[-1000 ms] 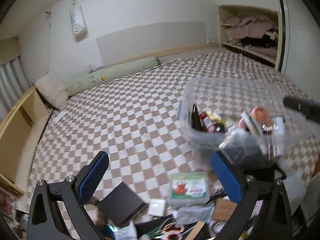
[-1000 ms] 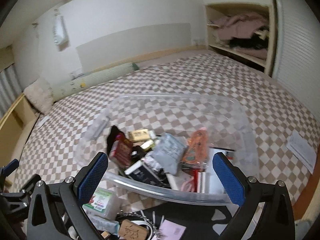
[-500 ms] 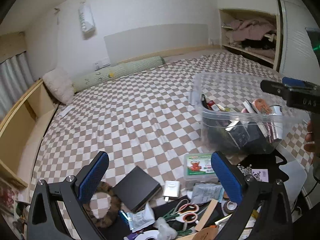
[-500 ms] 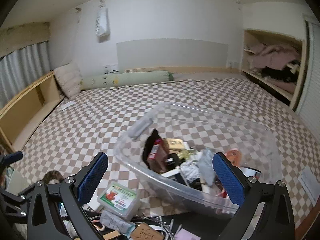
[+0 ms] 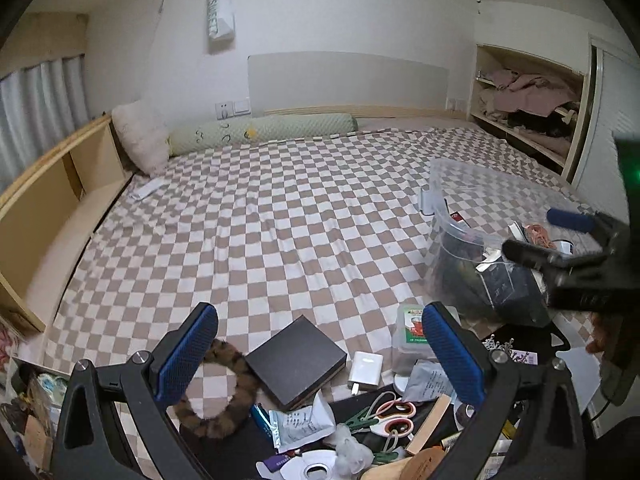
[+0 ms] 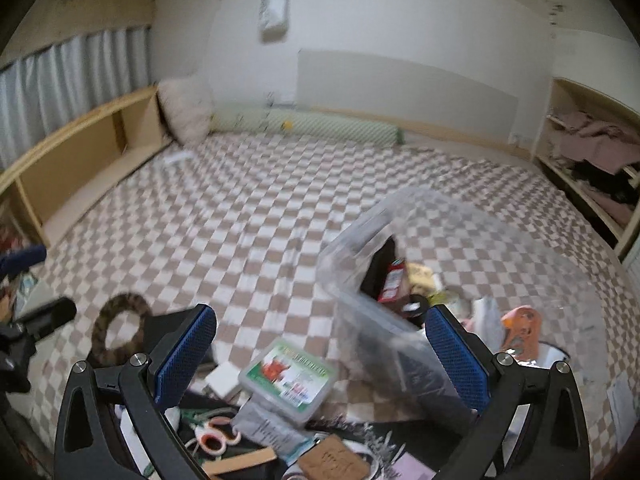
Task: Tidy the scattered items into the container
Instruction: 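Swing both open grippers away from the container toward the cluttered pile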
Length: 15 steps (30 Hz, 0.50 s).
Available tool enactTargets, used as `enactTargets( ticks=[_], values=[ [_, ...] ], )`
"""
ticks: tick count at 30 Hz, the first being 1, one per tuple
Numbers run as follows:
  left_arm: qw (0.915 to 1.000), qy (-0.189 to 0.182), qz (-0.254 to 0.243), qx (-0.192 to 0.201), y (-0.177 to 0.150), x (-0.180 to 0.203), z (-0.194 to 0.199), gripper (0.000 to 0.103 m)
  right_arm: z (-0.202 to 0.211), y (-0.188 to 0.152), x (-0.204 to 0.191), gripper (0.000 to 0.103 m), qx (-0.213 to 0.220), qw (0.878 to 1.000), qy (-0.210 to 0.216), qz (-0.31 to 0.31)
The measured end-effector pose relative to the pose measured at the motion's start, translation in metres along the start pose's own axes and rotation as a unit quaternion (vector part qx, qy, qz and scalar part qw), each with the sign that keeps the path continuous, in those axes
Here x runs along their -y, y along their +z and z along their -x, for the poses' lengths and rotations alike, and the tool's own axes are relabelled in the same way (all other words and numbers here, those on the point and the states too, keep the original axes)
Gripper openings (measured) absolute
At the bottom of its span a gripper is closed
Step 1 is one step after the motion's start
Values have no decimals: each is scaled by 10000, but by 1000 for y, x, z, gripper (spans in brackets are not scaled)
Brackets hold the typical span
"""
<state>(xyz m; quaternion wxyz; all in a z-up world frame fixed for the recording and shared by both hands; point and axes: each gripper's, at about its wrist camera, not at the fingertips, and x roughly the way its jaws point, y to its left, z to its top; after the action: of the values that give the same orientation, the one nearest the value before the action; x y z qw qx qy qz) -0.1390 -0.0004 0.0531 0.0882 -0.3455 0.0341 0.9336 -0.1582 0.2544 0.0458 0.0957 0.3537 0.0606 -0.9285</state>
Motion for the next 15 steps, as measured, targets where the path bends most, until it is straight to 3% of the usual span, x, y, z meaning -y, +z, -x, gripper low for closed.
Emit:
enactTargets(
  ticks=[5,12,14,15],
  values=[
    [9989,-204,356,-217,-5,-20,-7,103,-13,-9,-20,103,-235,9990,99,367],
    [9974,-33,371,-616,-23,-38,-24,102,-49,-43,-38,103,-1022,9903,247,908],
    [9961,-1,352,-811,-31,-42,-33,99,-55,-54,-43,103,-1199,9864,275,1090],
    [9950,-1,358,-934,-35,-43,-38,92,-59,-60,-46,103,-1303,9839,319,1184]
  ],
)
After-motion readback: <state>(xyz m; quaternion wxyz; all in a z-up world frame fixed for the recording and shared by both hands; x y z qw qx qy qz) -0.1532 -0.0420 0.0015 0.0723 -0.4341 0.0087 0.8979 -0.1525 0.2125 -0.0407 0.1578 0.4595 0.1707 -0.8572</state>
